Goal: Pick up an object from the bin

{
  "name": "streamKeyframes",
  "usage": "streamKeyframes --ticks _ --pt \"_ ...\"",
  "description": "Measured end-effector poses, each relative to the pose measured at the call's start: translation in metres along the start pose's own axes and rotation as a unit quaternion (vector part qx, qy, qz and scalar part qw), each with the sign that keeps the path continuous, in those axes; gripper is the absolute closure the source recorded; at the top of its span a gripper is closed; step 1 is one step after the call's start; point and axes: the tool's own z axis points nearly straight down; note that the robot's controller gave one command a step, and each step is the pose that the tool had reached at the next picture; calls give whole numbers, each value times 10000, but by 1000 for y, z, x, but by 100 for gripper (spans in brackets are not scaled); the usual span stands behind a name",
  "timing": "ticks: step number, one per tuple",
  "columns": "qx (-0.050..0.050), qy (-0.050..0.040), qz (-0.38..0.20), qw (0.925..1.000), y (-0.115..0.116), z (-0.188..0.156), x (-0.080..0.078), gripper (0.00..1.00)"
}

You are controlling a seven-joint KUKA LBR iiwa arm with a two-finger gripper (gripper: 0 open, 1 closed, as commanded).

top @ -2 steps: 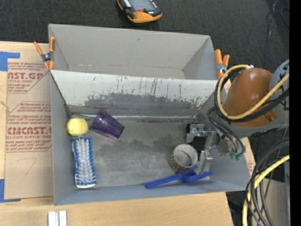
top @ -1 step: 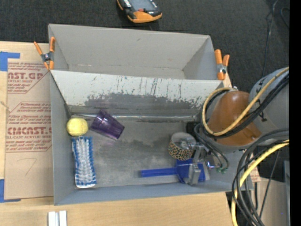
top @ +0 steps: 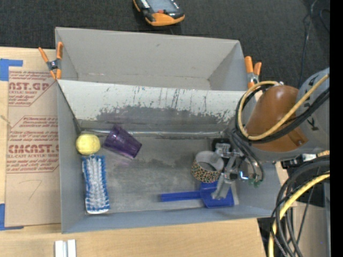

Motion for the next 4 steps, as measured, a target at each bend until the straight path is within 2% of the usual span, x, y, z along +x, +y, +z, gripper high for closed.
streamKeyframes --ticks 1,2,3,4 --pt "-8 9 -1046 9945 -6 62 1 0" --pt "-11 -17 -1228 9924 74 65 17 0" --pt "10 -13 -1027 9947 2 63 3 100" --pt "10 -13 -1028 9947 2 63 3 100"
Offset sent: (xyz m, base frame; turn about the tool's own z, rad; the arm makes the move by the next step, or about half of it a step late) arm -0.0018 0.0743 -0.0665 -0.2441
